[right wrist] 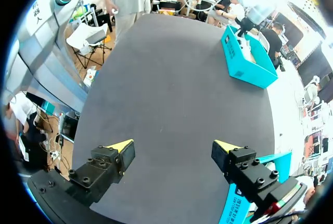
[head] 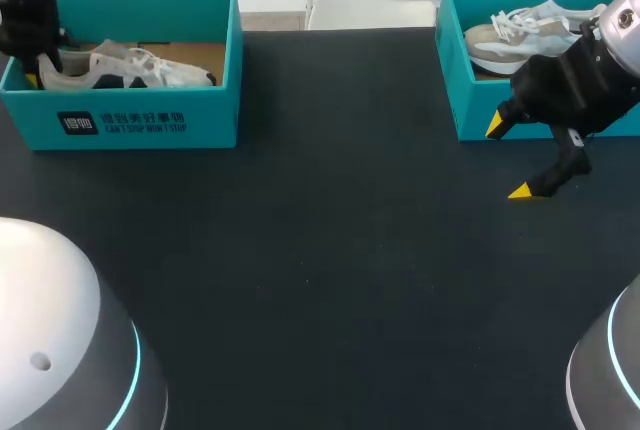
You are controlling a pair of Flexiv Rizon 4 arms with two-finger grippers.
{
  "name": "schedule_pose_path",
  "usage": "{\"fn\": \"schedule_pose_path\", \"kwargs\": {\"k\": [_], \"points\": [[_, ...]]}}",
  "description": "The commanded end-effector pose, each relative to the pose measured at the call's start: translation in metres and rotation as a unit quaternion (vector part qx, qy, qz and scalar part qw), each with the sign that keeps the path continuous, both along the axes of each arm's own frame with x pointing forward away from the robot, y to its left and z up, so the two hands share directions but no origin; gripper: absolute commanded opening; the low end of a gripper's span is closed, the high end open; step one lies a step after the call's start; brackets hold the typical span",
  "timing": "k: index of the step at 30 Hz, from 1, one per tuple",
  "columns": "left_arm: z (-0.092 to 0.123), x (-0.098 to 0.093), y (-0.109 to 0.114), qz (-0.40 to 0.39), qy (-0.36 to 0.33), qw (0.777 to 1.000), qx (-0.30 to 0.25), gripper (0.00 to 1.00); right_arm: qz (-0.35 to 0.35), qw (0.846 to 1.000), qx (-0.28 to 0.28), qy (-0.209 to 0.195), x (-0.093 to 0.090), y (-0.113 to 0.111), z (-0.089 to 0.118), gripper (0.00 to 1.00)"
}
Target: Take the shoe out of the shoebox, open the shoe tongue, remove and reinsert the insole, then place the shoe into the shoebox
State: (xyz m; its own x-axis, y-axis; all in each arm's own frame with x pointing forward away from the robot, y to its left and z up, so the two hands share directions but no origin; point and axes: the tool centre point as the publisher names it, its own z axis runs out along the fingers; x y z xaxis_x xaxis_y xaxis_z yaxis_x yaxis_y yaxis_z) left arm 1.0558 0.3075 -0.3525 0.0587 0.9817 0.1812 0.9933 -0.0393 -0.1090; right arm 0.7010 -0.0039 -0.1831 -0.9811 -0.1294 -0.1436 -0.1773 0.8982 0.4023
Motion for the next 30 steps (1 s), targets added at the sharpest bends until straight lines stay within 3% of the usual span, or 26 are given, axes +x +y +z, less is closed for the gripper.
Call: {"fn": "schedule_pose_path", "kwargs": {"k": [1,20,23,25,26,30], "points": [[-0.011,-0.004,-0.001,-0.003,0.0,1.0,0.002,0.0,0.0,1.0,-0.001,0.001,0.001,0.001,-0.001,1.0],[-0.053,-0.004,-0.009,-0.006,0.042,0.999,0.015,0.02,0.0,1.0,-0.001,0.001,0.001,0.001,-0.001,1.0],[-0.05,-0.006,-0.009,-0.009,0.044,0.999,0.015,0.48,0.0,1.0,-0.001,0.001,0.001,0.001,-0.001,1.0],[-0.045,-0.007,-0.009,-0.012,0.042,0.999,0.012,0.88,0.0,1.0,-0.001,0.001,0.001,0.001,-0.001,1.0],[-0.043,-0.007,-0.009,-0.013,0.041,0.999,0.009,0.99,0.0,1.0,-0.001,0.001,0.001,0.001,-0.001,1.0],[-0.032,-0.008,-0.009,-0.02,0.035,0.999,0.001,1.0,0.0,1.0,-0.001,0.001,0.001,0.001,-0.001,1.0]]}}
